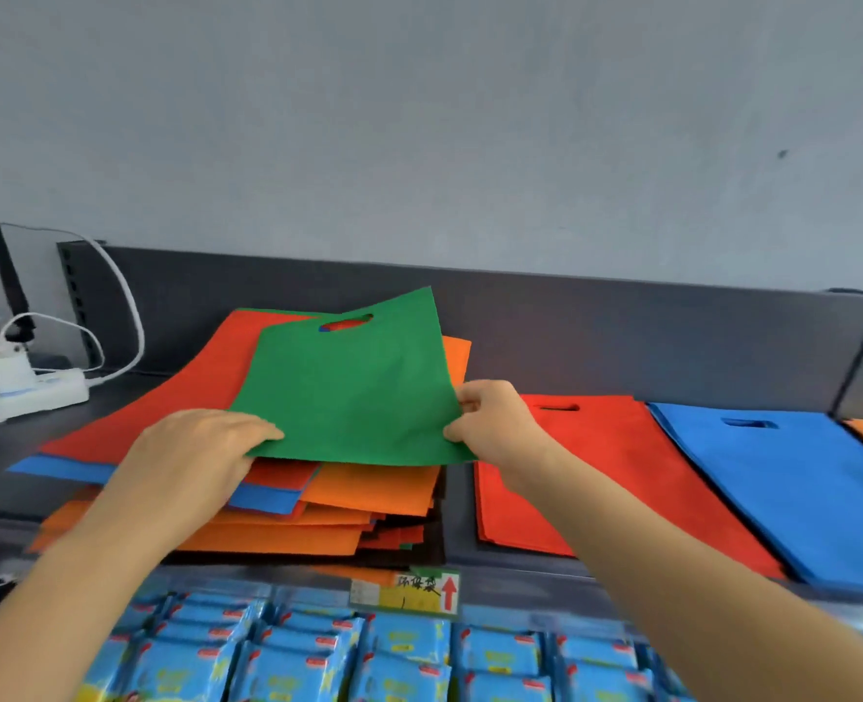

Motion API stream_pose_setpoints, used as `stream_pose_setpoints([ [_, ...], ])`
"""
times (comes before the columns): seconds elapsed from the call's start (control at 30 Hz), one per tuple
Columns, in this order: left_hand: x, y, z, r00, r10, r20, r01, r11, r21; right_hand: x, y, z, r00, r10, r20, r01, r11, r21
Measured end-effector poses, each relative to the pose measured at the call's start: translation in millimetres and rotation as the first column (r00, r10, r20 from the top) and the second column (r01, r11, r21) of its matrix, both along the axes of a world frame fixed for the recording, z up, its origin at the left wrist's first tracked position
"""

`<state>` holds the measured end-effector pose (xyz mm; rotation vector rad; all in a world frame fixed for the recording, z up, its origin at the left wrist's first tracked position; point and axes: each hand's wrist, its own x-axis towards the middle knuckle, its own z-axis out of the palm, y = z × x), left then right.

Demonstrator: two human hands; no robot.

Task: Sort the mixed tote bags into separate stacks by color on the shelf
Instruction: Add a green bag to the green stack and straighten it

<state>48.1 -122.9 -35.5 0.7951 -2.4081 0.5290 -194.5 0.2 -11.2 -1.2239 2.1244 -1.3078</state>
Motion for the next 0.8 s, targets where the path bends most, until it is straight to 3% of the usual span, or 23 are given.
stream_pose_setpoints([
  [0.2, -85.2, 64.3, 9.9, 0.978, -0.203, -0.047, 0.197, 0.975, -0.098, -73.0, 86.6, 4.7, 0.980, -0.143, -0.139, 0.129, 0.986, -0.104],
  [0.4, -207.7, 149.3, 9.4, 0.930, -0.363, -0.063, 0.358, 0.930, -0.083, -176.9, 210.7, -3.6, 0.944, -0.320, -0.078, 0.302, 0.936, -0.181],
  [0.8, -437.9, 351.9, 6.5, 0.761, -0.649, 0.011, 0.645, 0.753, -0.130, -363.6, 445.9, -21.6, 0.796, -0.596, -0.105, 0.575, 0.799, -0.177],
])
